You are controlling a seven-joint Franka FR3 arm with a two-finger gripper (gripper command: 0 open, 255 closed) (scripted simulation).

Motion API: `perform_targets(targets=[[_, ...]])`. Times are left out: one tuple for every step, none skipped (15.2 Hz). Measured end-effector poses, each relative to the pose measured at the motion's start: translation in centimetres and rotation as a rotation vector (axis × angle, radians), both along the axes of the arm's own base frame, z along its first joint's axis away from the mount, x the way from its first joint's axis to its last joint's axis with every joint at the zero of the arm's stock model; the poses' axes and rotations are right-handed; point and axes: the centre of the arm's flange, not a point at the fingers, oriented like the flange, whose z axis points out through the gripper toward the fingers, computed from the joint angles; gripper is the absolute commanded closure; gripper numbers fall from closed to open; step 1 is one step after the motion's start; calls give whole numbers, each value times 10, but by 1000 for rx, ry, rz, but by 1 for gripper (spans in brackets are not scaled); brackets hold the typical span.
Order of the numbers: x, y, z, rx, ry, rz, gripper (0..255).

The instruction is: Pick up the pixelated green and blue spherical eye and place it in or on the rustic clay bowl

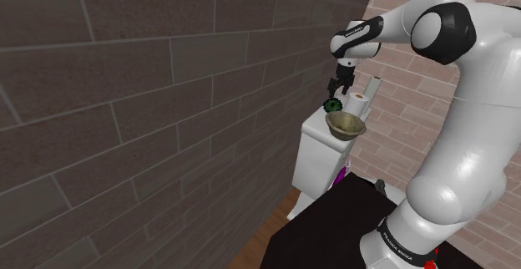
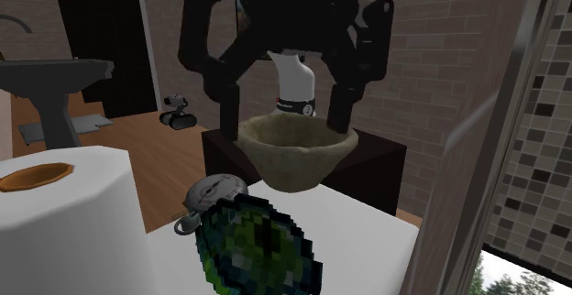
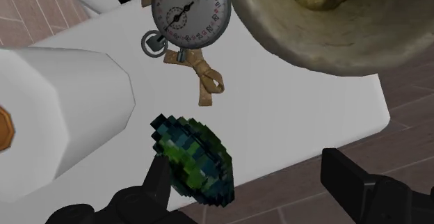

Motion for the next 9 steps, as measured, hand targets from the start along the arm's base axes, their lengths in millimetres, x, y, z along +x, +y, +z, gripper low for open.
perform_targets(targets=[[6, -13, -5, 0, -7, 0, 0], [14, -24, -9, 1, -13, 0, 0], [21, -32, -11, 2, -18, 0, 0], [23, -36, -15, 2, -21, 0, 0], [24, -38, -20, 2, -22, 0, 0], [25, -40, -24, 2, -23, 0, 0], [25, -41, -29, 3, -24, 0, 0], [25, -41, -34, 3, -24, 0, 0], [25, -41, -40, 3, -24, 0, 0]])
